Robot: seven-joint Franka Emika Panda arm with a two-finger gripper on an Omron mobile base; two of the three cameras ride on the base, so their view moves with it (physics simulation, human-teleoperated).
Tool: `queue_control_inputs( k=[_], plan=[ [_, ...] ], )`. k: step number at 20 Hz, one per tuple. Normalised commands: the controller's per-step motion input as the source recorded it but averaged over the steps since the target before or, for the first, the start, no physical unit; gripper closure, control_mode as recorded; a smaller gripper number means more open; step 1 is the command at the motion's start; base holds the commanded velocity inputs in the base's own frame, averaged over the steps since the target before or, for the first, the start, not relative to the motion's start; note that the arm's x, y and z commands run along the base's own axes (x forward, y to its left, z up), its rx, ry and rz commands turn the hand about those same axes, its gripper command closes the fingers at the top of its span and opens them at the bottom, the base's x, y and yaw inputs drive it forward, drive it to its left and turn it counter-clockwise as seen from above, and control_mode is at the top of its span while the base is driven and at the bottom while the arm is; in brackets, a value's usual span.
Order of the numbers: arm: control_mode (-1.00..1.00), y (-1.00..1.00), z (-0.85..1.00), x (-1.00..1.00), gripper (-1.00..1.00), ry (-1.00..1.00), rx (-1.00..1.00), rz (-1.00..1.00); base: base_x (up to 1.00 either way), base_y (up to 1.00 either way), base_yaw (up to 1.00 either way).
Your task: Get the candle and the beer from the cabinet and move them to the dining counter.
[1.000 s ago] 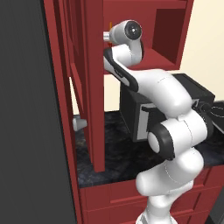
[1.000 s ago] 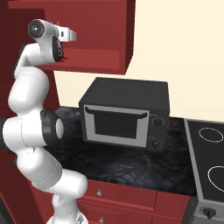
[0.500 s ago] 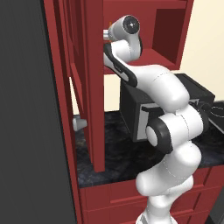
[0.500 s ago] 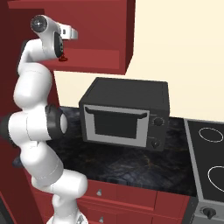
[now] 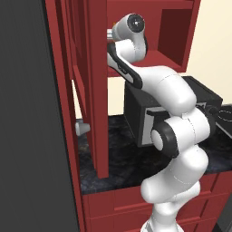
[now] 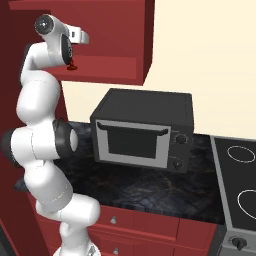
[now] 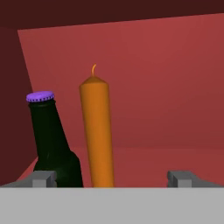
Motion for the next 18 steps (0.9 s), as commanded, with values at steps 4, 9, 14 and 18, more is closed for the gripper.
queue_control_inputs(
  k=[4,9,14,18],
  plan=[
    [-1.00,0.00,0.00,0.00,-1.00,0.00,0.00,0.00,0.00,0.00,0.00],
    [-1.00,0.00,0.00,0.00,1.00,0.00,0.00,0.00,0.00,0.00,0.00],
    [-1.00,0.00,0.00,0.00,1.00,0.00,0.00,0.00,0.00,0.00,0.00],
    [-1.00,0.00,0.00,0.00,1.00,0.00,0.00,0.00,0.00,0.00,0.00]
  ],
)
